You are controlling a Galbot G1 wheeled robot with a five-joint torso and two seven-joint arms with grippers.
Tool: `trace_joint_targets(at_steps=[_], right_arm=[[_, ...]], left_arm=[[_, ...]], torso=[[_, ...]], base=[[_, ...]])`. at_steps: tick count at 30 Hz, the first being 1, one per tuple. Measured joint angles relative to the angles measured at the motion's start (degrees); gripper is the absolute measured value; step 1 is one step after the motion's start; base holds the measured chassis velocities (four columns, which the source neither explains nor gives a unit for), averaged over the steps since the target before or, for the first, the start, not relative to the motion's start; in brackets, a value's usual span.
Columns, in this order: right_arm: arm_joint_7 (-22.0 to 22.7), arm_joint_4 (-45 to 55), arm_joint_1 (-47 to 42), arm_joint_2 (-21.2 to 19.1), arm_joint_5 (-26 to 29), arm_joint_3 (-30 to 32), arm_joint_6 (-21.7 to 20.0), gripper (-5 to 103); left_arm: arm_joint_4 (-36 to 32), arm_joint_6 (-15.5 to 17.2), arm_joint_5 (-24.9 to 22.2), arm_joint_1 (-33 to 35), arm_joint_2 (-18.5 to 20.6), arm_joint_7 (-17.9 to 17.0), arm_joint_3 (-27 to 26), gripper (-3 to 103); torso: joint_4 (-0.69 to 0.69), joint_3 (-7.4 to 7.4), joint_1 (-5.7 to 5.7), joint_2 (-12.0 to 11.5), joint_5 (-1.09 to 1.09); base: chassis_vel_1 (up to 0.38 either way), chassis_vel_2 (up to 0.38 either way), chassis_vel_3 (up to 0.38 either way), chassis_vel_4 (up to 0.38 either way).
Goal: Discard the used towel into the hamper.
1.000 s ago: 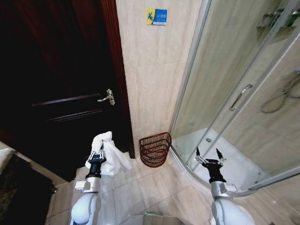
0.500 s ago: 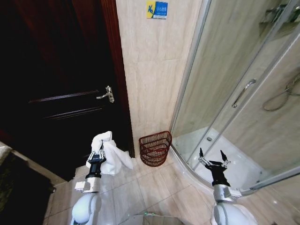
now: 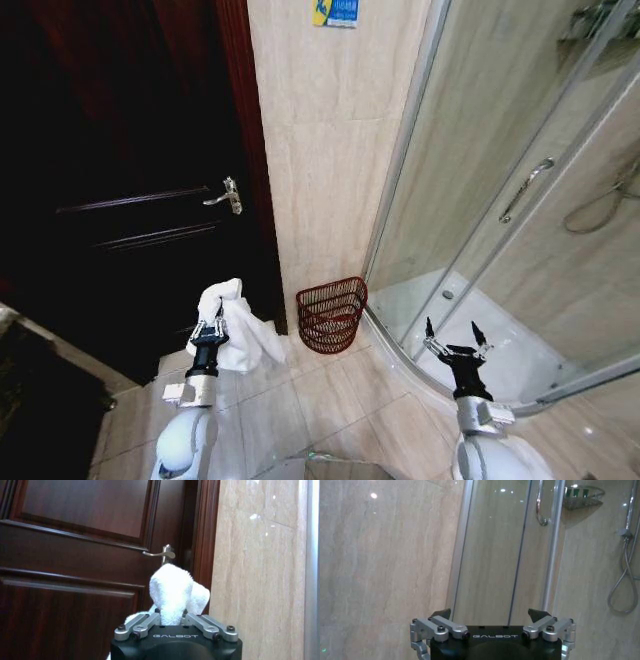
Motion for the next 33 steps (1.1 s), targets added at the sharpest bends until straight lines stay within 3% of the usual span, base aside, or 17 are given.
trace_joint_targets(at_steps=[33], right_arm=[[-0.6,-3.0,1.1,0.0,-1.5,-0.6,0.5,100]], left_arm=[[4.1,-0.9,0.3,-1.5,1.7,0.6,-0.4,10]], torso=[[-0.01,-4.95,-3.97,-8.9,0.00]], base=[[0.000,0.000,0.000,0.000]])
